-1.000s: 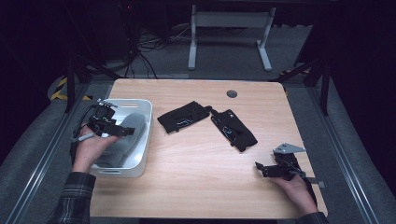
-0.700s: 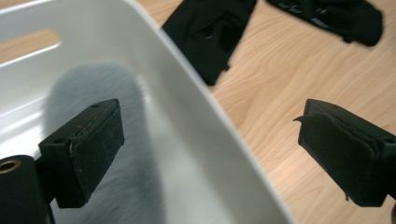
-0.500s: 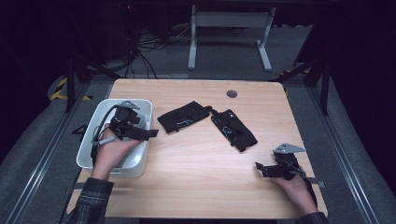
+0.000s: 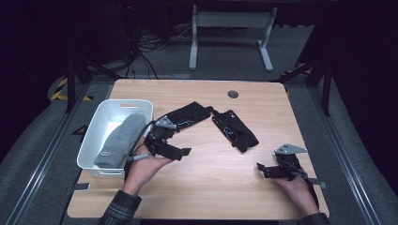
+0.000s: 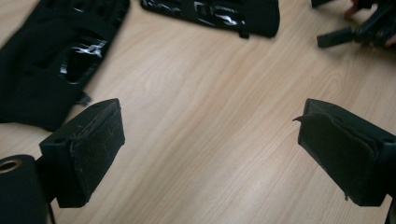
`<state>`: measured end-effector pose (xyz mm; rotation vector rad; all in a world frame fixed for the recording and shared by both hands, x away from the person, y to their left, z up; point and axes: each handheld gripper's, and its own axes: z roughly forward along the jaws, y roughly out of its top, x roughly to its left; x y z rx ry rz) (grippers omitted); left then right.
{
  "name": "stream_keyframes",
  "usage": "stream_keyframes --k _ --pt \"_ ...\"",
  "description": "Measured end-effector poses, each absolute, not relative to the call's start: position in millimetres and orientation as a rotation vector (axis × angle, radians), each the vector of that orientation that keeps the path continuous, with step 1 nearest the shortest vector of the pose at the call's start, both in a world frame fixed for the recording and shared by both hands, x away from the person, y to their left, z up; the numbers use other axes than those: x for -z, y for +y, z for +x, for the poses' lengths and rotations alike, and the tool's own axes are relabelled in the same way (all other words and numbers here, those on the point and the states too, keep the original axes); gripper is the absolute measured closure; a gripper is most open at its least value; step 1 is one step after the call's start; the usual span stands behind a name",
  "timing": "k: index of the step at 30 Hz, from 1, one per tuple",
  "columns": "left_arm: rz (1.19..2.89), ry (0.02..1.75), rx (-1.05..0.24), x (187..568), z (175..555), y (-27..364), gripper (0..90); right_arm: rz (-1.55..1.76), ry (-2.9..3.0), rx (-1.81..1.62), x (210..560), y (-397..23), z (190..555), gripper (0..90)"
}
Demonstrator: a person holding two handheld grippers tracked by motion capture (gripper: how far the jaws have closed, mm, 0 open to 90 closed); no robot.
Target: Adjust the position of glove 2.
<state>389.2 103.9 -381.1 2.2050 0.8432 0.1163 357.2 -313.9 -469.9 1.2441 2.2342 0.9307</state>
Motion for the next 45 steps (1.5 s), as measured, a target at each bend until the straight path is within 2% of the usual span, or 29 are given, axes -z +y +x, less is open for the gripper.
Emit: stream_keyframes --k 5,6,12,21,23,25,28,32,34,36,38,45 --pt "2.235 0.825 -0.128 401.9 384.8 92.0 7.9 1.246 2.235 -0.929 469.8 -314.0 357.0 6.6" --pt "2.26 0.811 -0.147 415.5 382.3 87.6 7.8 1.247 2.236 -0.928 469.7 -314.0 356.9 6.7" --pt "2.269 0.799 -0.18 444.0 379.3 90.5 6.8 1.243 2.241 -0.928 469.5 -314.4 356.8 6.6" --pt "2.304 0.79 -0.209 463.3 373.6 93.6 6.7 1.243 2.261 -0.923 468.0 -314.9 357.6 8.7" --pt "2.329 0.787 -0.214 467.4 372.9 94.3 6.6 1.251 2.268 -0.906 465.0 -315.5 357.6 16.9" --pt "2.32 0.771 -0.226 471.7 371.2 94.4 4.3 1.246 2.277 -0.903 461.7 -316.0 357.8 20.4" --pt "2.33 0.75 -0.252 473.7 370.5 94.5 3.5 1.23 2.281 -0.902 454.5 -314.1 360.4 31.0" --pt "2.293 0.719 -0.259 478.1 368.9 97.5 0.0 1.187 2.307 -0.946 443.0 -306.0 366.9 53.0" --pt "2.297 0.715 -0.256 477.9 368.8 98.3 0.1 1.159 2.315 -0.966 437.5 -301.2 371.8 69.4" --pt "2.296 0.716 -0.256 477.9 368.6 98.3 0.1 1.143 2.323 -1.001 433.1 -296.5 380.3 81.0" --pt "2.297 0.716 -0.257 477.9 368.6 98.3 0.1 1.124 2.333 -1.013 429.4 -291.0 389.9 88.9" --pt "2.298 0.707 -0.255 477.8 369.0 98.1 0.6 1.091 2.351 -1.061 425.2 -272.4 423.7 89.7"
